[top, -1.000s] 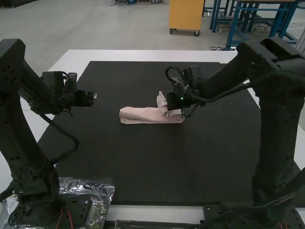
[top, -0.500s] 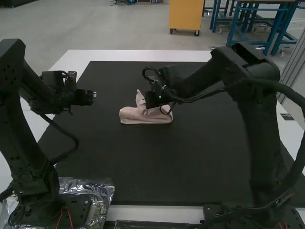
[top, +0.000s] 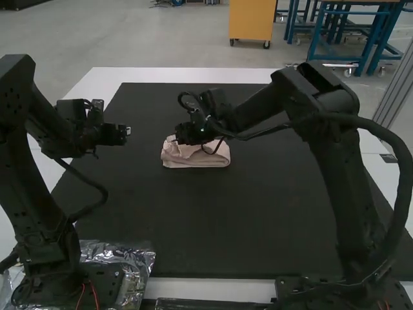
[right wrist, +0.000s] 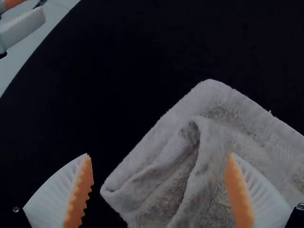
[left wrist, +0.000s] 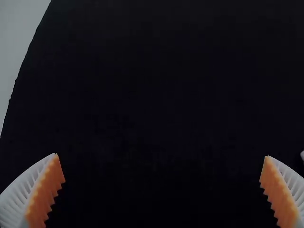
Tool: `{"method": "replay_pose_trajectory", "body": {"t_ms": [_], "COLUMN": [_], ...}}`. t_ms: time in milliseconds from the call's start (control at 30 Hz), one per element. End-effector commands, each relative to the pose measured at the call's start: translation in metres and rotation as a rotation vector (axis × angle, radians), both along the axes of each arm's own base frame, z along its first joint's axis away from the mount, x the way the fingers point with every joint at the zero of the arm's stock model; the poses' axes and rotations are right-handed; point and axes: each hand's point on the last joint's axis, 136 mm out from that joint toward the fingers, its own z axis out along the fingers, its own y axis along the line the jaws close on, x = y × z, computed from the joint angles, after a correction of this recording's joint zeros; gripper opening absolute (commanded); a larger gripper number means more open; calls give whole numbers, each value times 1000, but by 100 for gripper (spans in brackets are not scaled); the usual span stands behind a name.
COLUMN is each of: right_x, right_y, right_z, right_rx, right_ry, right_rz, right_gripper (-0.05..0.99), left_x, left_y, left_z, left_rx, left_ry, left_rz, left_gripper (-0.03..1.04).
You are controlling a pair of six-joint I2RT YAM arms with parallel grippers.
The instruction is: Fold the towel.
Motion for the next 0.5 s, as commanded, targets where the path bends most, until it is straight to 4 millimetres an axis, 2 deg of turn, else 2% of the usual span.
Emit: {"method": "replay_pose_trajectory", "body": {"t_ms": [0, 67, 100, 167, 233, 333, 467], "right_x": [12, 16, 20, 30, 35, 34, 29], "right_y": [-3, -14, -20, -34, -41, -47, -48], "right_z": [57, 78, 87, 105, 105, 80, 62], "right_rx": [52, 84, 104, 163, 188, 155, 161], "right_ry": [-108, -141, -168, -235, -260, -228, -225], "right_rz": [-19, -37, -46, -77, -96, -95, -86], "right_gripper": [63, 59, 42, 0, -2, -2, -2], "left_x": [-2, -3, -2, -2, -1, -1, -1], "left_y": [1, 1, 1, 2, 1, 3, 3], "left_z": [2, 2, 3, 3, 4, 2, 8], "left_rx": [5, 5, 7, 13, 18, 40, 74], "left_ry": [-8, -8, -11, -13, -17, -12, -48], "left_rz": [4, 5, 5, 14, 17, 43, 91], "left_gripper": [97, 97, 97, 97, 97, 97, 97]}}
